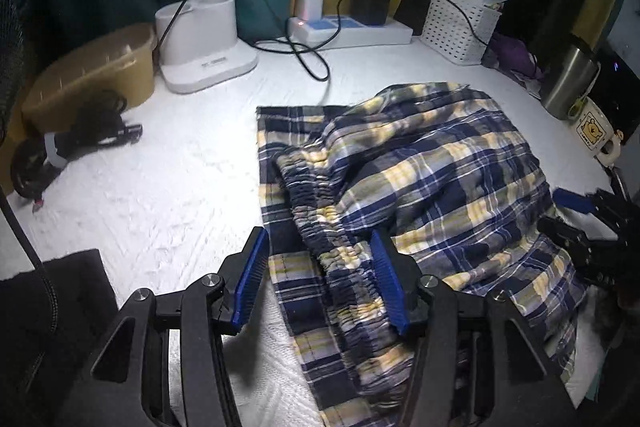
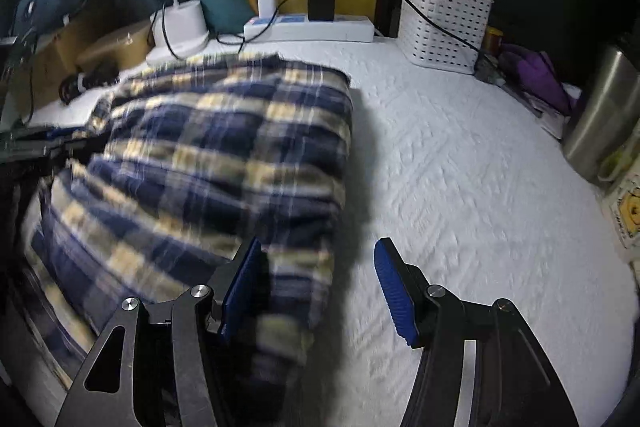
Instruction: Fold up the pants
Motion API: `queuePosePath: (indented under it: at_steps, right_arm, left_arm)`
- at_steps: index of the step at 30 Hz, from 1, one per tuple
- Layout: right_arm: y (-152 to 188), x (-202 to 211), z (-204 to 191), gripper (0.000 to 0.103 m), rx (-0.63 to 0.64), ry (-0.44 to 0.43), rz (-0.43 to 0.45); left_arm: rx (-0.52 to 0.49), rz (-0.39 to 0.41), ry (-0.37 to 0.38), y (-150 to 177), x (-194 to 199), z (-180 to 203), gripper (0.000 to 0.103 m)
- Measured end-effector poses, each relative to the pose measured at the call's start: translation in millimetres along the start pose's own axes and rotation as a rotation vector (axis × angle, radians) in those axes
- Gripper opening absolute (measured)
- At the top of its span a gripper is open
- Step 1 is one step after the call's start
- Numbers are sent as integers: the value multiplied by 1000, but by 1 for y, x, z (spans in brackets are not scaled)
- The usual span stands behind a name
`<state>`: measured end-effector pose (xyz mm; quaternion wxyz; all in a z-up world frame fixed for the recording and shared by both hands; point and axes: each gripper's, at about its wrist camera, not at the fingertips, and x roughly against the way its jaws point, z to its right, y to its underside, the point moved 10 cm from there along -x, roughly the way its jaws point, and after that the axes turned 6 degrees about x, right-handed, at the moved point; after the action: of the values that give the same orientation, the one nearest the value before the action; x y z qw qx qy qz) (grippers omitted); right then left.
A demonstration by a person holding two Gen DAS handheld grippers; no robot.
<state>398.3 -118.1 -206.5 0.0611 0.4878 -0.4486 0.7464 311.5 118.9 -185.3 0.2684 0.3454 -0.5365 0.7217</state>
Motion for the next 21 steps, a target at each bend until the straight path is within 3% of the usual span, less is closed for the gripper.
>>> queuePosePath:
  at_steps: [8,12,16,21]
  right_arm:
    - [29,23,8,61,-40,13,2]
    - [38,32,8,61,-52,16,2]
    - [43,42,7,61,-65,22,9]
    - [40,55,3,61,-83,17,36]
  left_arm:
    - [27,64,-91,-9,20,-11,54]
    - [29,99,-69,-9,40,-5,54]
    - [3,155,5,-4,67,20,54]
    - [-55,91,47,20,60,48,55]
